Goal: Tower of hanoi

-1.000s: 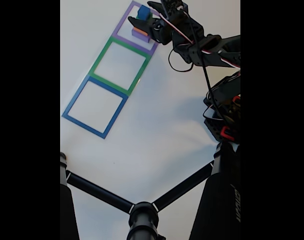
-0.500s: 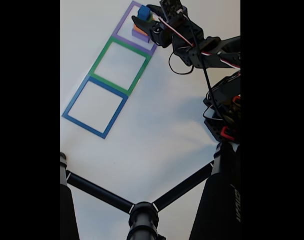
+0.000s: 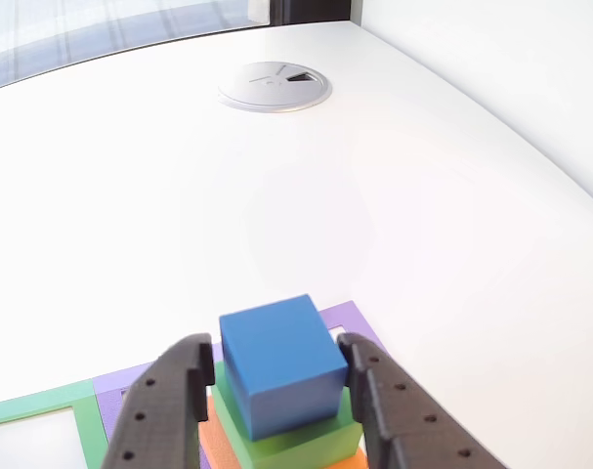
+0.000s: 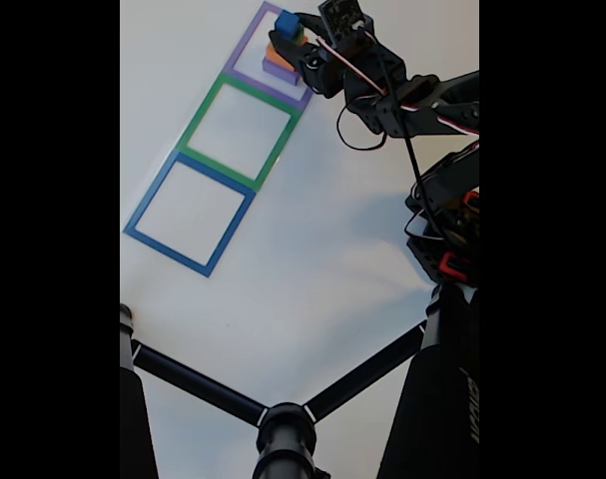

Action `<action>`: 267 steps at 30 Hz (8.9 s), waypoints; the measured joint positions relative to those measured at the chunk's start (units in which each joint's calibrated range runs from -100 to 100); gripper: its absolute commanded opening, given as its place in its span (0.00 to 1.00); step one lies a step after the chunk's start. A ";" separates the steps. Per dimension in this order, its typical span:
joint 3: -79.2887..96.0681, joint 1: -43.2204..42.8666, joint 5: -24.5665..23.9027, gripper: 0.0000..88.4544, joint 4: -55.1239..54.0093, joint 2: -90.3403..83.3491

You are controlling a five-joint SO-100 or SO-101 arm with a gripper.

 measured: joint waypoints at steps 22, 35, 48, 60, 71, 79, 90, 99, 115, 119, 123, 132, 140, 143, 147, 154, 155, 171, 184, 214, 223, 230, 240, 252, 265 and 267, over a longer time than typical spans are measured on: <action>1.33 -0.94 0.00 0.11 -2.26 0.00; 1.06 -0.94 0.00 0.10 0.08 -1.27; -6.46 -4.33 0.36 0.10 27.57 -19.59; -16.82 -6.32 0.36 0.10 56.67 -34.02; -30.37 -9.95 0.72 0.10 80.85 -40.69; -40.55 -12.52 0.36 0.10 98.43 -44.32; -40.02 -19.43 0.72 0.10 102.38 -45.84; -29.39 -20.25 0.36 0.10 98.67 -46.10; -0.71 -20.36 0.36 0.10 56.11 -34.11; 0.44 -21.65 0.36 0.10 44.01 -25.33; 0.53 -23.29 0.36 0.10 34.91 -18.74; 1.15 -25.16 0.36 0.10 18.22 -4.56; 1.15 -25.75 0.36 0.10 9.19 3.97; 1.06 -25.75 0.36 0.11 7.66 5.66; 1.06 -25.75 0.36 0.12 5.40 7.85; 1.06 -26.80 0.36 0.17 2.82 9.03; 1.06 -26.80 0.36 0.18 2.74 9.03; 4.78 -26.80 0.36 0.21 9.75 -9.96; -11.24 -21.65 0.72 0.02 64.65 -41.79; -76.58 16.15 0.72 0.12 133.66 -40.52; -52.68 21.06 0.36 0.23 113.50 -42.47; -24.44 21.88 0.36 0.23 78.76 -42.13; -15.67 14.04 0.36 0.24 49.98 -26.26; -11.33 6.67 0.36 0.32 39.34 -20.85; -2.48 7.02 0.36 0.39 17.82 -11.40; -1.42 6.55 0.72 0.39 15.48 -10.55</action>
